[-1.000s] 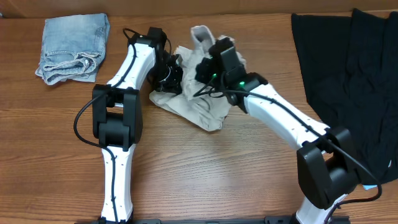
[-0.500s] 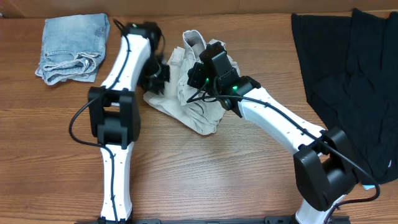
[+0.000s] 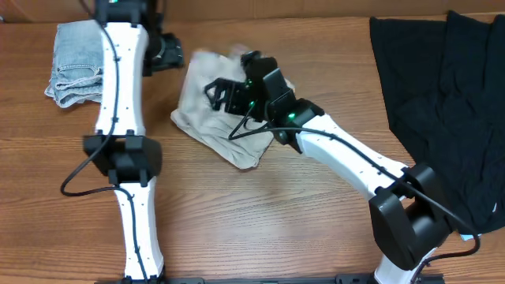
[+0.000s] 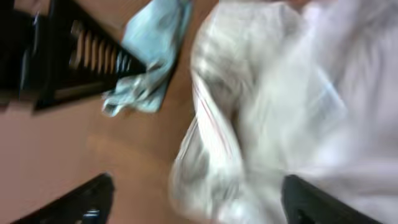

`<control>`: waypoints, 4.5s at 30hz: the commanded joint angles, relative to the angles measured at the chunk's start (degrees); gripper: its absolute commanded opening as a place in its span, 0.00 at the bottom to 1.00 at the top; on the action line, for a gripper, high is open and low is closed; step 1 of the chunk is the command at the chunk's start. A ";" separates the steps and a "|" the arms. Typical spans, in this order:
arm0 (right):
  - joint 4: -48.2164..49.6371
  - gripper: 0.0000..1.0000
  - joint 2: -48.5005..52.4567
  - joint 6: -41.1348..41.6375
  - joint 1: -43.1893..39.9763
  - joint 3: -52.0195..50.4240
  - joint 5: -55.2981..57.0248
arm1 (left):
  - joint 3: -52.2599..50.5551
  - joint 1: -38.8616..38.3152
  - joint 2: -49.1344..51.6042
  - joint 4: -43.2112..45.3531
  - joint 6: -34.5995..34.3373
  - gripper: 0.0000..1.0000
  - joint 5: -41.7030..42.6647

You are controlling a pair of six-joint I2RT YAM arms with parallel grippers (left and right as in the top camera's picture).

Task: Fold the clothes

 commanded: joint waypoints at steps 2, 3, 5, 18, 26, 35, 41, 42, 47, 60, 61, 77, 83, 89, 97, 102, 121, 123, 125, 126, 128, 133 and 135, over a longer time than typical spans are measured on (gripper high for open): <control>0.33 1.00 -0.15 -7.37 0.31 1.16 -8.41 | 1.18 2.45 -0.24 0.04 -0.20 0.72 1.25; -0.04 1.00 -0.15 -7.06 -0.20 1.16 -8.39 | 1.18 2.49 -0.24 0.04 0.46 0.72 1.38; -2.27 1.00 -0.15 -2.89 -1.92 1.16 -7.04 | 1.18 2.47 -0.24 -0.17 2.91 0.72 1.86; -21.35 1.00 -0.15 -2.45 -17.16 1.16 -8.98 | -9.79 -1.70 -0.11 8.50 25.97 1.00 5.46; -26.58 1.00 -0.15 -9.18 -20.65 1.16 -10.38 | -20.79 -1.64 -0.11 15.54 30.01 1.00 5.68; -33.09 1.00 -0.15 -10.82 -21.77 1.16 -6.05 | -29.05 -1.64 0.02 25.70 30.82 1.00 8.46; -35.63 1.00 -0.15 -10.80 -21.92 1.16 -5.99 | -33.53 -1.79 0.20 29.00 30.77 1.00 13.20; -36.13 1.00 -0.15 -10.82 -21.92 1.16 -5.81 | -34.10 -1.81 0.20 28.76 30.77 1.00 13.42; -38.99 1.00 -0.15 -10.82 -21.92 1.16 -3.85 | -37.33 -2.84 0.20 23.21 32.13 1.00 14.32; -36.81 1.00 -0.15 -5.90 -21.38 1.14 -3.91 | -39.71 -10.54 0.20 18.27 29.44 0.27 22.60; -35.87 1.00 -0.15 -5.62 -21.03 1.14 -3.93 | -39.71 -11.61 0.20 17.79 29.44 0.28 22.56; -37.53 0.71 3.87 -3.28 -23.76 1.05 -3.52 | -39.71 -17.46 0.20 19.39 25.94 0.04 22.27; -38.47 0.68 3.43 -7.21 -29.00 1.16 -11.04 | -39.71 -14.97 0.20 23.76 16.87 0.04 23.91; -38.40 0.68 0.70 -12.09 -35.74 1.18 -23.50 | -39.71 -11.23 0.20 25.05 12.11 0.04 26.25; -38.23 0.68 0.70 -13.62 -36.79 1.16 -22.60 | -33.38 -3.72 -0.17 19.06 27.28 0.04 48.54; -37.75 0.68 0.70 -13.62 -36.68 1.16 -22.38 | -25.31 -1.44 -0.24 10.32 32.76 0.04 50.38; -38.07 0.70 0.70 -13.81 -36.02 1.16 -20.00 | -17.05 -2.45 -0.20 4.87 20.20 0.17 19.28; -38.29 0.70 0.70 -13.81 -35.87 1.16 -19.37 | -18.91 -2.47 -0.20 4.83 18.82 0.50 16.11; -38.42 0.70 0.70 -13.84 -35.63 1.16 -18.86 | -21.24 -2.49 -0.20 4.92 18.51 0.82 15.50; -38.45 0.70 0.70 -13.81 -35.50 1.16 -18.56 | -22.60 -2.49 -0.17 5.14 18.51 0.96 15.50; -38.47 0.74 0.70 -13.81 -35.39 1.16 -18.25 | -24.87 -2.51 -0.17 5.73 18.51 1.00 15.50; -38.47 0.75 0.70 -13.81 -35.21 1.16 -17.42 | -29.29 -2.54 -0.17 5.66 16.13 1.00 11.26; -38.47 0.75 0.70 -13.81 -35.21 1.16 -17.42 | -29.99 -2.56 -0.17 5.46 13.44 1.00 7.98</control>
